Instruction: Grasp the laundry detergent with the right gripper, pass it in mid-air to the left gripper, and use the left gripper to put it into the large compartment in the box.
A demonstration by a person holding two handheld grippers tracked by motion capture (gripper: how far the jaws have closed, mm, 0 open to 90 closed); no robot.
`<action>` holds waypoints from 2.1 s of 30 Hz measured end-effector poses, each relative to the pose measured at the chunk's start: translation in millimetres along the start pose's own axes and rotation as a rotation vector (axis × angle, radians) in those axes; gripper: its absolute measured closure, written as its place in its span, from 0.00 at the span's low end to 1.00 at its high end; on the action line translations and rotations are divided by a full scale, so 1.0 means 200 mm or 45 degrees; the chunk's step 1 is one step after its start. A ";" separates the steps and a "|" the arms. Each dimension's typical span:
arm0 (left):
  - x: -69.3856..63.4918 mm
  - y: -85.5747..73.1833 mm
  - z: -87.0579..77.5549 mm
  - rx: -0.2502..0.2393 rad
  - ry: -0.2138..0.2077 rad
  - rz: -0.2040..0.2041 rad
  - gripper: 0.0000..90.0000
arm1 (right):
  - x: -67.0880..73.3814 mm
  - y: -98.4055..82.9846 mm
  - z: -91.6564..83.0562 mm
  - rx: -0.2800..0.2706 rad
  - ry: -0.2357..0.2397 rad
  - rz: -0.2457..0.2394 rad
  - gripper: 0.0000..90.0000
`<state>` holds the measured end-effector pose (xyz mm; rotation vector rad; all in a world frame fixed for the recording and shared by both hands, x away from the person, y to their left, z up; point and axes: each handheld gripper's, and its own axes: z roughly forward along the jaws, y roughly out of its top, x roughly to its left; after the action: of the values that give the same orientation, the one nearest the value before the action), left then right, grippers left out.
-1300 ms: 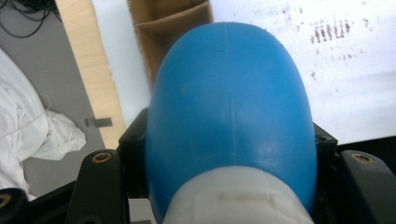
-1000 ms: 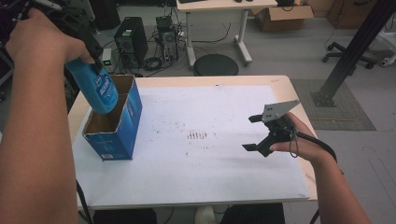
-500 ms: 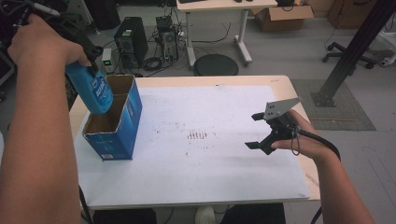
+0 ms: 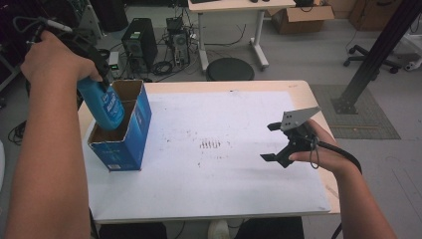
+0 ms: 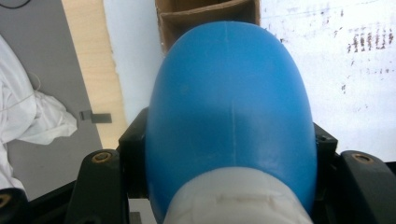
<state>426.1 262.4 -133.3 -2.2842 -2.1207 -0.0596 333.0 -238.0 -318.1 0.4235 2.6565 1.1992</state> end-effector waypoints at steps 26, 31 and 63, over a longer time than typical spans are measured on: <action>0.02 0.04 0.33 0.091 -0.017 -0.003 0.43 | 0.00 0.00 0.00 -0.010 0.016 0.000 0.02; 0.03 0.04 0.40 0.103 -0.025 0.003 0.43 | 0.01 0.00 0.01 -0.008 0.018 -0.010 0.02; 0.01 0.05 0.71 0.172 -0.049 0.015 0.42 | 0.01 0.01 0.02 -0.005 0.031 -0.014 0.02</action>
<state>438.1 270.6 -275.9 -2.2387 -2.0598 0.1249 332.5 -233.8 -320.0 0.3959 2.6731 1.2139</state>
